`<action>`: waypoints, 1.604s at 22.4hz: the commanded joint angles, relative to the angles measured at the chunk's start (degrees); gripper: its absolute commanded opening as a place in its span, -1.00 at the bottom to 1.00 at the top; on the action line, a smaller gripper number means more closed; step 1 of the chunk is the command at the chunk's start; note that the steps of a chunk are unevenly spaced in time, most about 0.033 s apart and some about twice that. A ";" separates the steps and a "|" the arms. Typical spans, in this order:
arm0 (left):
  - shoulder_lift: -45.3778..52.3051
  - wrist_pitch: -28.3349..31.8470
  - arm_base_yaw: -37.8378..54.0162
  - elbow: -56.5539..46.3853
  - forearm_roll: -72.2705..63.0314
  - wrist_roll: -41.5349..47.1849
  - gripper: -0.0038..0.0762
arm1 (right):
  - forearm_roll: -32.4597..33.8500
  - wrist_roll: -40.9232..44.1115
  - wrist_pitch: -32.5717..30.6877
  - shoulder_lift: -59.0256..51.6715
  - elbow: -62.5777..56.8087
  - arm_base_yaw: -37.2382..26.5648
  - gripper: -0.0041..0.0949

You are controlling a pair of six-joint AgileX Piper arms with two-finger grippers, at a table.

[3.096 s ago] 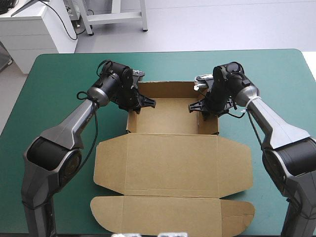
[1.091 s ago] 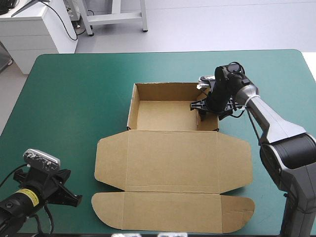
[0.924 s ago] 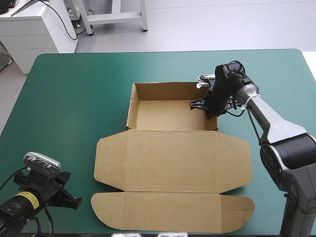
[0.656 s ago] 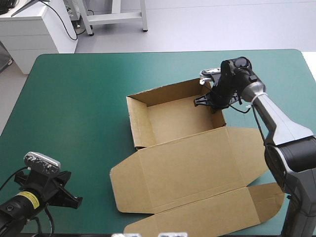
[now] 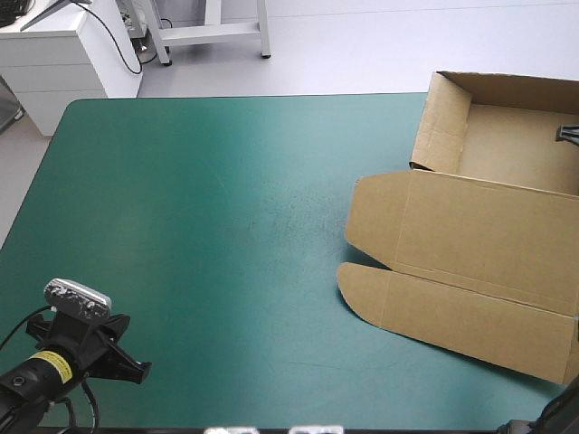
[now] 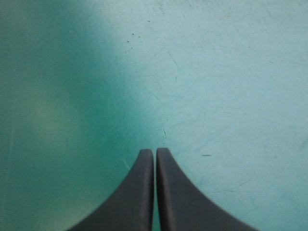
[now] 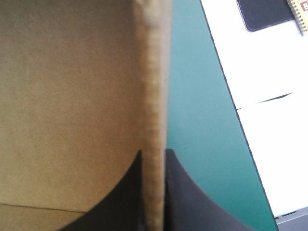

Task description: Fold the box

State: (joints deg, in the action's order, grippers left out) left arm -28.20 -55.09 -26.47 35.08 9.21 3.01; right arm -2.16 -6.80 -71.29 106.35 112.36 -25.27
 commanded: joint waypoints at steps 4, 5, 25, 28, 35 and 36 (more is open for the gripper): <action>-0.24 2.84 -0.23 1.53 0.42 0.02 -0.90 | -5.59 -2.58 0.05 3.44 1.68 -4.75 -0.88; -0.24 2.84 -0.23 1.53 0.42 0.02 -0.90 | -5.59 -2.85 0.05 4.03 1.68 -4.75 -0.78; -0.24 2.84 -0.23 1.53 0.49 0.02 -0.90 | -12.44 -3.30 -0.05 -22.23 -4.16 -0.10 -0.85; -0.24 2.84 -0.23 1.53 0.49 0.02 -0.92 | -12.43 -5.43 4.14 -32.17 -12.83 10.66 -0.92; 3.87 10.27 -0.23 -0.60 -1.32 0.70 -0.92 | -4.05 -6.79 9.90 -49.89 -28.50 34.54 -0.92; 4.98 10.56 -0.23 -1.37 -2.52 0.60 -0.92 | -3.93 -6.79 11.23 -51.67 -31.07 34.54 -0.92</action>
State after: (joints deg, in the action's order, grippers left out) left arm -24.84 -49.82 -26.47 33.75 8.58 3.08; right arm -7.47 -13.24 -65.06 59.01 84.55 8.36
